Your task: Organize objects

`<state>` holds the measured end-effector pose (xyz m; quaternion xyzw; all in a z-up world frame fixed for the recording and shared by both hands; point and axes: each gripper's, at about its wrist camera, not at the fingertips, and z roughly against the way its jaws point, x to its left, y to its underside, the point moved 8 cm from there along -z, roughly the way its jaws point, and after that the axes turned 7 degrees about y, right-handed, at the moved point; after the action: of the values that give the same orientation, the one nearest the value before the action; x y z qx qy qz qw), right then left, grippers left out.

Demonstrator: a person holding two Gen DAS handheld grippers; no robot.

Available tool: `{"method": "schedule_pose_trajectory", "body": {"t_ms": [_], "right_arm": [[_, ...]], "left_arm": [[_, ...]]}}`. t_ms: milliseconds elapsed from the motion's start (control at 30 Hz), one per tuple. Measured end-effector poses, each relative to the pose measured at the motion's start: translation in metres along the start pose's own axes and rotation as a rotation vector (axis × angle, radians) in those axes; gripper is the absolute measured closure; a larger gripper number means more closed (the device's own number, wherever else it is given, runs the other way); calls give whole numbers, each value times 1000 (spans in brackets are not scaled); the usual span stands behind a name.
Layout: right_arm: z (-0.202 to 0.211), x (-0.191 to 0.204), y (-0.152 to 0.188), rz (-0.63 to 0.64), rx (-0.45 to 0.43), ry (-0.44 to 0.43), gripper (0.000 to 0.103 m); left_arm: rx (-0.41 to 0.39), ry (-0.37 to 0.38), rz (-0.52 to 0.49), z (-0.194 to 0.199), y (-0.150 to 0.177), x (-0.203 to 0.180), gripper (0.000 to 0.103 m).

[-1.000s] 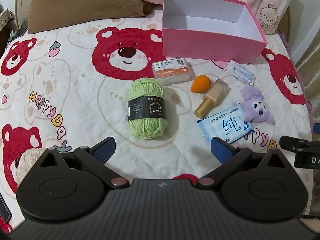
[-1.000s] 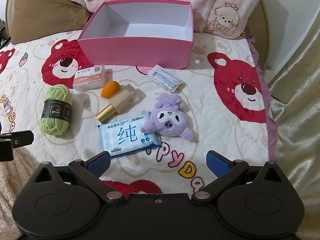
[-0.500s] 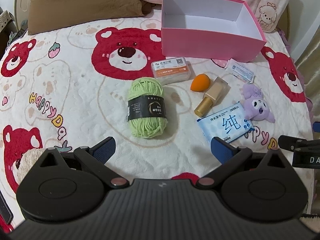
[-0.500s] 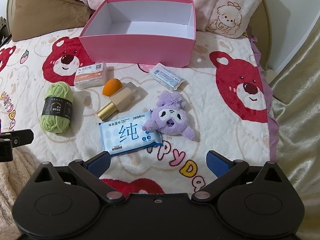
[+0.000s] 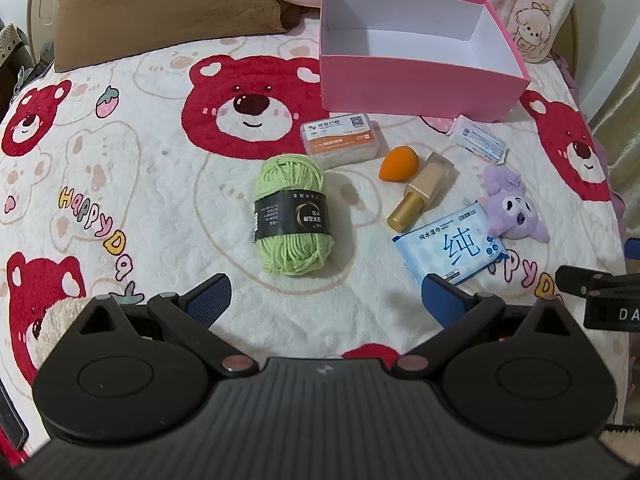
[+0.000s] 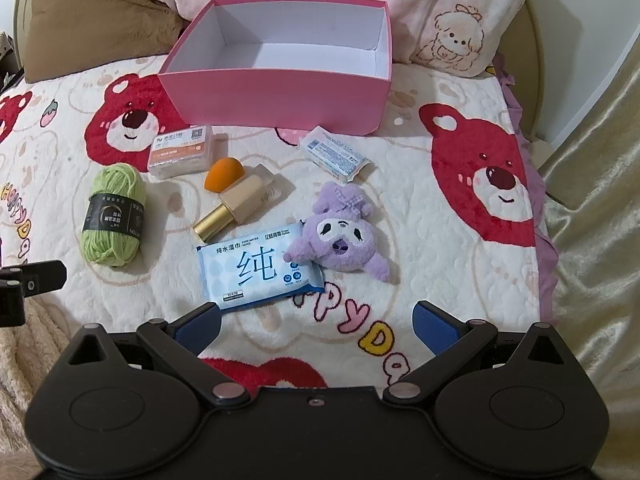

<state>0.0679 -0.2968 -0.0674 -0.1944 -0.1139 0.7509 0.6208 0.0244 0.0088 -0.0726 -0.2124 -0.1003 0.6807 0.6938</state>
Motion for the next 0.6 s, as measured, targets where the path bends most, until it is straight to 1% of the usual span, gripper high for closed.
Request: {"method": "schedule_pose_trajectory", "body": {"t_ms": [67, 133, 200, 267, 300, 367, 400, 433, 500, 600], "right_arm": [[3, 0, -2, 8, -24, -19, 0], [8, -1, -6, 34, -76, -60, 0], [15, -2, -11, 68, -164, -103, 0], [18, -5, -16, 102, -260, -121, 0], [17, -8, -18, 116, -309, -118, 0], [9, -14, -21, 115, -363, -103, 0], [0, -18, -21, 110, -362, -111, 0], [-8, -20, -21, 107, -345, -125, 0], [-27, -25, -19, 84, -297, -166, 1], [-47, -25, -10, 44, -238, -245, 1]], "left_arm": [[-7, 12, -1, 2, 0, -4, 0], [-16, 19, -3, 4, -2, -8, 0], [-27, 23, -15, 4, -5, -14, 0], [-23, 19, -30, -2, -8, -21, 0], [-21, 19, -37, -5, -11, -24, 0], [-20, 24, -43, -14, -16, -30, 0], [-20, 26, -44, -20, -18, -32, 0], [-26, 29, -49, -25, -20, -36, 3], [-36, 32, -69, -39, -22, -42, 4], [-22, 26, -110, -61, -20, -53, 5]]}}
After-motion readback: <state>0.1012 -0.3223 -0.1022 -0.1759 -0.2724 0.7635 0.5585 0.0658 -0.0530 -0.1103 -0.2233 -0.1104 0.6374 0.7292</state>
